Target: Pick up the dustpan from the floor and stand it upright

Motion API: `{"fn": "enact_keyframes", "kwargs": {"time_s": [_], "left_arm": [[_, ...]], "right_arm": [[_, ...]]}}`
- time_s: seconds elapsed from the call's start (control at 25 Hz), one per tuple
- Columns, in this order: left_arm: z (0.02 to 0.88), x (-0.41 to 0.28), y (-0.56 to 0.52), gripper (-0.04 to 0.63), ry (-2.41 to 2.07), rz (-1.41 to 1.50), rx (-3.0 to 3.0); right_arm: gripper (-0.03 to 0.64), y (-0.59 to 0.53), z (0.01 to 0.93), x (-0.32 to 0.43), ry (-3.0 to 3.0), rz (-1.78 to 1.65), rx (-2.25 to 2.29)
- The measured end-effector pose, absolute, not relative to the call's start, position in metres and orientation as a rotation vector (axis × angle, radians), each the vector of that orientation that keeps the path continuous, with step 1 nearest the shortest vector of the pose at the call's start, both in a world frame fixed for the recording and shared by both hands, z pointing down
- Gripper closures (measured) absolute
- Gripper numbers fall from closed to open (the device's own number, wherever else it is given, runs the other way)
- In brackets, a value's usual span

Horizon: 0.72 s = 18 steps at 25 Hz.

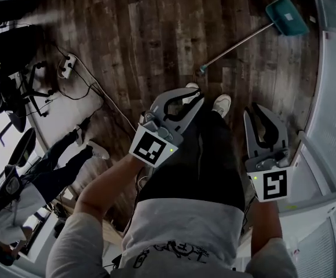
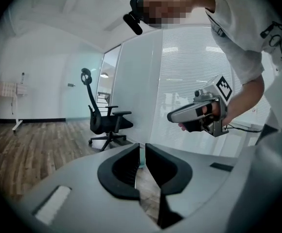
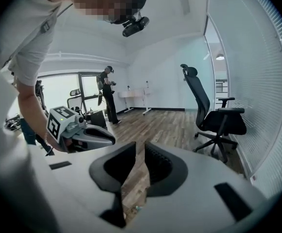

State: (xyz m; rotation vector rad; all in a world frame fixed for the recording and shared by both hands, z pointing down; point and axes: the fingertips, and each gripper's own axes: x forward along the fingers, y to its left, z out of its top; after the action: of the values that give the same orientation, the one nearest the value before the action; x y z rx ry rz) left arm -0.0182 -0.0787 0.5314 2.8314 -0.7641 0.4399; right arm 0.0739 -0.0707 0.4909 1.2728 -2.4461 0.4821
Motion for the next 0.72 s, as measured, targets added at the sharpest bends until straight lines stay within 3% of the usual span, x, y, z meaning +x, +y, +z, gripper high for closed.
{"fn": "enact_keyframes", "kwargs": {"time_s": [0.72], "left_arm": [[0.785, -0.018, -0.075, 0.537, -0.654, 0.447, 2.809]], "right_arm": [[0.558, -0.081, 0.735, 0.057, -2.592, 0.391, 0.940]]}}
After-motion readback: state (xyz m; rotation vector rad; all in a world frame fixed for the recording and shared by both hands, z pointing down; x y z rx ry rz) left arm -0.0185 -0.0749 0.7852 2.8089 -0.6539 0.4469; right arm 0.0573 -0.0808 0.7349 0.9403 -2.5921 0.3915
